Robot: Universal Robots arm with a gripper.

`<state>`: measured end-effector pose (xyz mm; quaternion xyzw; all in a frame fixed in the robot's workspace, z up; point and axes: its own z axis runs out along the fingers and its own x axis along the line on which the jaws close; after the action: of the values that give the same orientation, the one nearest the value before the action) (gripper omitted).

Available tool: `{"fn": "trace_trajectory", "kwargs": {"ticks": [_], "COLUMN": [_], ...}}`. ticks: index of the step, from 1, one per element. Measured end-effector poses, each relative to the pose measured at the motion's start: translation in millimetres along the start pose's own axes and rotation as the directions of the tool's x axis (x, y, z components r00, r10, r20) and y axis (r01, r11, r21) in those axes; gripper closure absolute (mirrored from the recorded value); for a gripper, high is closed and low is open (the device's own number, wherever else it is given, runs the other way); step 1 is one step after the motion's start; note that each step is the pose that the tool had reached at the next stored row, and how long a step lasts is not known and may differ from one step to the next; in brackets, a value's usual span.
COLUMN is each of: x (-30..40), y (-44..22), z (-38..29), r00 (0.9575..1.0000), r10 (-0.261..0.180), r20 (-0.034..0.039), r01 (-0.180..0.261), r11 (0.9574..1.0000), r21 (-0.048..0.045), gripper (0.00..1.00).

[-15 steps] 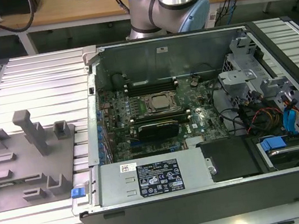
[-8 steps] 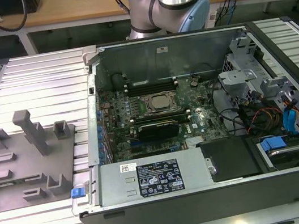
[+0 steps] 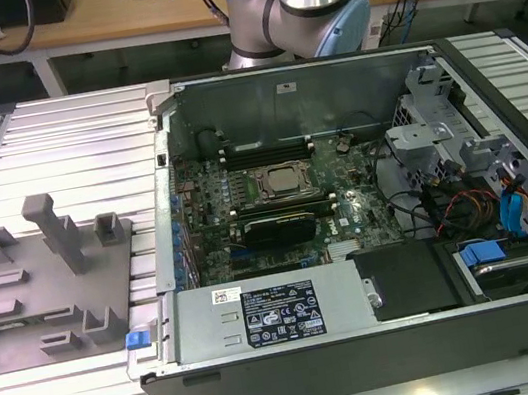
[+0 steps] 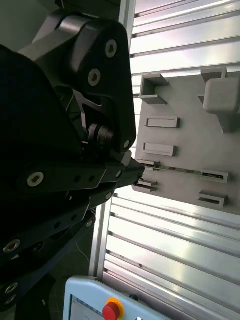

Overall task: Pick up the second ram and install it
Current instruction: 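Pick up the second ram and move it above second insertion slot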

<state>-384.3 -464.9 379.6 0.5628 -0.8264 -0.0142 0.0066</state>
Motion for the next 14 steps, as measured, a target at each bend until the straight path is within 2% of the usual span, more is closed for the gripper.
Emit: {"fn": "trace_trajectory", "kwargs": {"ticks": [7,11,14], "x": [0.0,0.0,0.0], "y": [0.0,0.0,0.0], "z": [0.0,0.0,0.0], "r00": [0.9974,0.9926,0.9874], "r10": [-0.072,-0.121,-0.158], "r20": [-0.0056,-0.0077,-0.0088], "r01": [0.072,0.121,0.158], "r11": [0.9974,0.9927,0.9874], "r21": [0.0007,0.0006,0.0002], "gripper": [0.89,0.89,0.89]}}
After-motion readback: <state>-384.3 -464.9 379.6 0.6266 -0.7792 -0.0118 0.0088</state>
